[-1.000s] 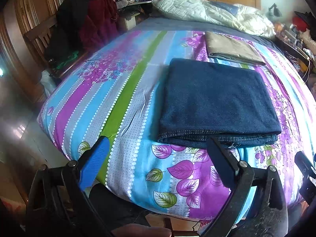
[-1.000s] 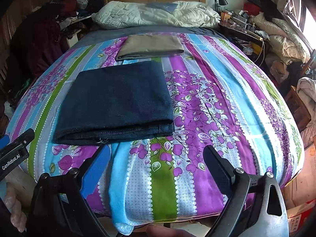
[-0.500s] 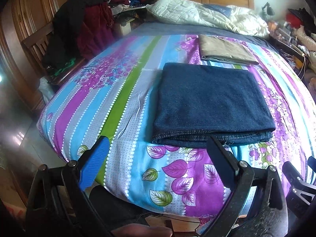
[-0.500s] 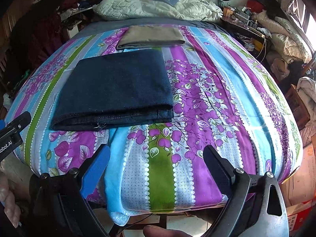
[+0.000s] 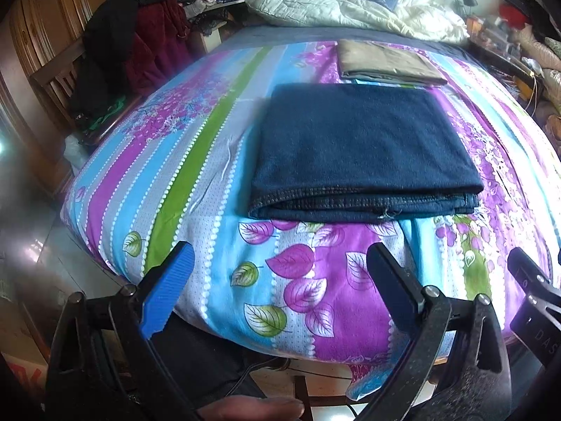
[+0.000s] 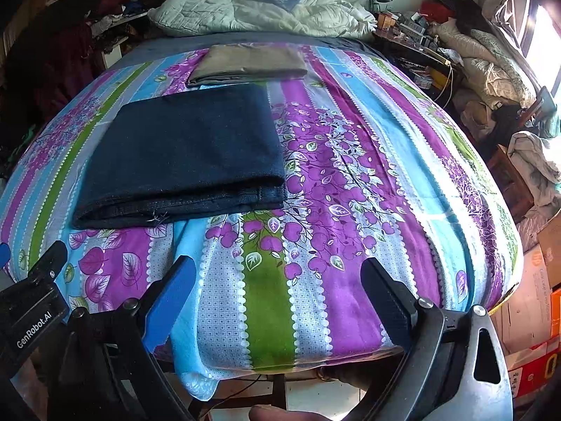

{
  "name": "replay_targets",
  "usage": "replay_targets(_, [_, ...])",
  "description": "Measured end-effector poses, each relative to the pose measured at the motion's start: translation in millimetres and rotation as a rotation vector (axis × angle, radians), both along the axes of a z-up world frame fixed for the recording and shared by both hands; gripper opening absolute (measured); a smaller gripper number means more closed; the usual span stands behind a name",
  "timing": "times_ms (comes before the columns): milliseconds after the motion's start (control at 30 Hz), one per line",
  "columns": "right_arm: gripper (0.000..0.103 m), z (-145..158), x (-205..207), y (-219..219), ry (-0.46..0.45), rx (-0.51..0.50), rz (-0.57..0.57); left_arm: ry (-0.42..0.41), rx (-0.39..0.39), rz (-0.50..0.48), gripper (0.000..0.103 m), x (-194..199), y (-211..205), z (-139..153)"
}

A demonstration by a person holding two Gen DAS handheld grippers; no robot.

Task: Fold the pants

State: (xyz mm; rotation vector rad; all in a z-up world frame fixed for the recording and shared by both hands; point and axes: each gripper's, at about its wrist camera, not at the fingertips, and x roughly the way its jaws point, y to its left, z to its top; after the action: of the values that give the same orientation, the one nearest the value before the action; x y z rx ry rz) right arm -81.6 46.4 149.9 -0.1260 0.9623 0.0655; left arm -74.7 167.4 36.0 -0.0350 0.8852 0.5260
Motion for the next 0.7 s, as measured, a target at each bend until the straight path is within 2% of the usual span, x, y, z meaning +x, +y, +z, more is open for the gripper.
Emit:
replay_targets(467, [0.097,24,-9,6,-0.116,-0.039,0.012,-0.01,0.024,-0.016,0.099,0,-10,4])
replay_targets(700, [0.097,32,-8,17,-0.1,-0.063,0.074,-0.019,0.028,-0.015,0.099,2,-8,14])
